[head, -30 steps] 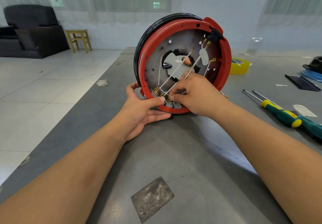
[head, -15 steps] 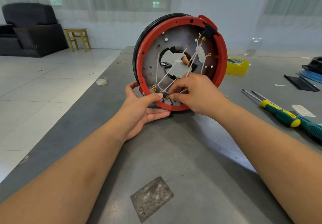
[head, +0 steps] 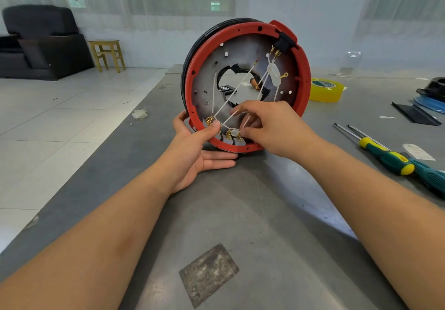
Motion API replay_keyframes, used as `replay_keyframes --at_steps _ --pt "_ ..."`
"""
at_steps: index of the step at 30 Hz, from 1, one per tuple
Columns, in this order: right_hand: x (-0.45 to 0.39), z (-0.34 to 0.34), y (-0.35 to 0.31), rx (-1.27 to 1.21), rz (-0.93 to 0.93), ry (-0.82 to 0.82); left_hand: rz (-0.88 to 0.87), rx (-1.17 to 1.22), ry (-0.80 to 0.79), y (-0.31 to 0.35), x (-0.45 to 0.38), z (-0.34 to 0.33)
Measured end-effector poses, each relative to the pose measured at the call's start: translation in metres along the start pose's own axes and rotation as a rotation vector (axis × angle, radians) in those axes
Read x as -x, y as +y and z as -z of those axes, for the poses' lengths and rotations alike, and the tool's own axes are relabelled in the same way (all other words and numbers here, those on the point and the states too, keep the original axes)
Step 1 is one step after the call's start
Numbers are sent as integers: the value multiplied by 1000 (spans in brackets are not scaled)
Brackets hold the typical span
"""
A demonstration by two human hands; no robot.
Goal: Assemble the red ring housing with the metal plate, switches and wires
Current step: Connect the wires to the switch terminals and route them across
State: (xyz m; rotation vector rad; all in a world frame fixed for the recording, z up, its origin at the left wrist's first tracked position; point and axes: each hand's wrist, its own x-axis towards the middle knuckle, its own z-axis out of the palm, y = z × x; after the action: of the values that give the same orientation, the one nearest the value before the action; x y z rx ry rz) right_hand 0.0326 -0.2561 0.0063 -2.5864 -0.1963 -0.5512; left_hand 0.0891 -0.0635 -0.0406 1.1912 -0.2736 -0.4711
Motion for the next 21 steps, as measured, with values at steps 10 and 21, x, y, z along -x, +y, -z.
replay_keyframes --at_steps 10,21 --pt "2 -18 -3 2 -18 39 -42 -76 -27 -4 -3 0" --pt "2 -17 -5 -83 -65 38 -66 -112 -55 -7 -5 6"
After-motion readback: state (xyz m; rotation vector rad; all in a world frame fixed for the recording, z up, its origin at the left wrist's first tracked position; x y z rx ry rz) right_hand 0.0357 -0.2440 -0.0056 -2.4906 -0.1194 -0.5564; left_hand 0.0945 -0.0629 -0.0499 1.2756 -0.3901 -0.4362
